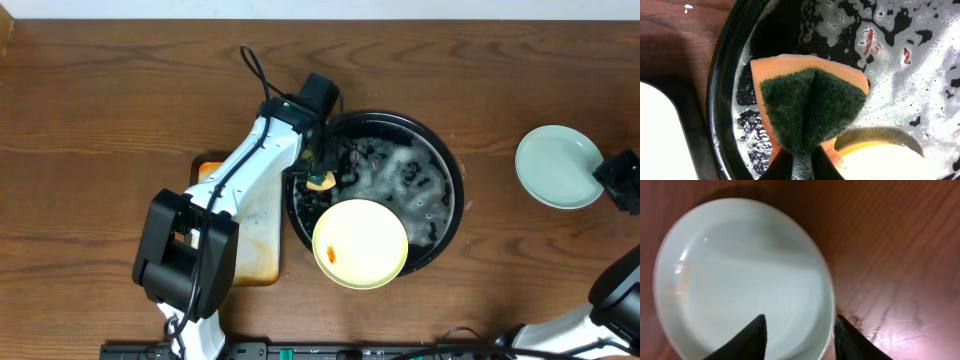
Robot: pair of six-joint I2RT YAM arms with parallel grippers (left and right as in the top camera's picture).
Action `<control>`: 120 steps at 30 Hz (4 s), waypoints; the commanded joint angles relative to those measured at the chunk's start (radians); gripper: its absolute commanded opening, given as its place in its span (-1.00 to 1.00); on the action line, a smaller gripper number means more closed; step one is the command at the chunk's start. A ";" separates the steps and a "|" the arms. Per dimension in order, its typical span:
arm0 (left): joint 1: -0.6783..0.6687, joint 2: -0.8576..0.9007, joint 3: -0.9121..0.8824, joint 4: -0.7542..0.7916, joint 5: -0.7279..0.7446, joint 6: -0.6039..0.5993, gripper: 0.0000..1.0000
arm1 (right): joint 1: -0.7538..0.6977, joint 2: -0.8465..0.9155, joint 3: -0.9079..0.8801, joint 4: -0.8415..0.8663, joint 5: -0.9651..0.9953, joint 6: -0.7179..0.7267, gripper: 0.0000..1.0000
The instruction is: Clean dirty plates on tray and stack at the side
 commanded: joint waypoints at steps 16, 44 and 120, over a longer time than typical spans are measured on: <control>0.078 -0.231 -0.002 -0.271 -0.135 0.017 -0.84 | 0.395 -0.456 0.010 -0.148 -0.315 -0.147 0.15; 0.304 -0.254 -0.580 0.153 -0.164 0.117 -0.76 | 0.999 -0.101 -0.127 -0.367 -0.209 -0.293 -0.44; 0.304 -0.254 -0.609 0.242 -0.163 0.117 -0.70 | 1.051 -0.053 -0.297 0.120 -0.025 -0.242 -0.44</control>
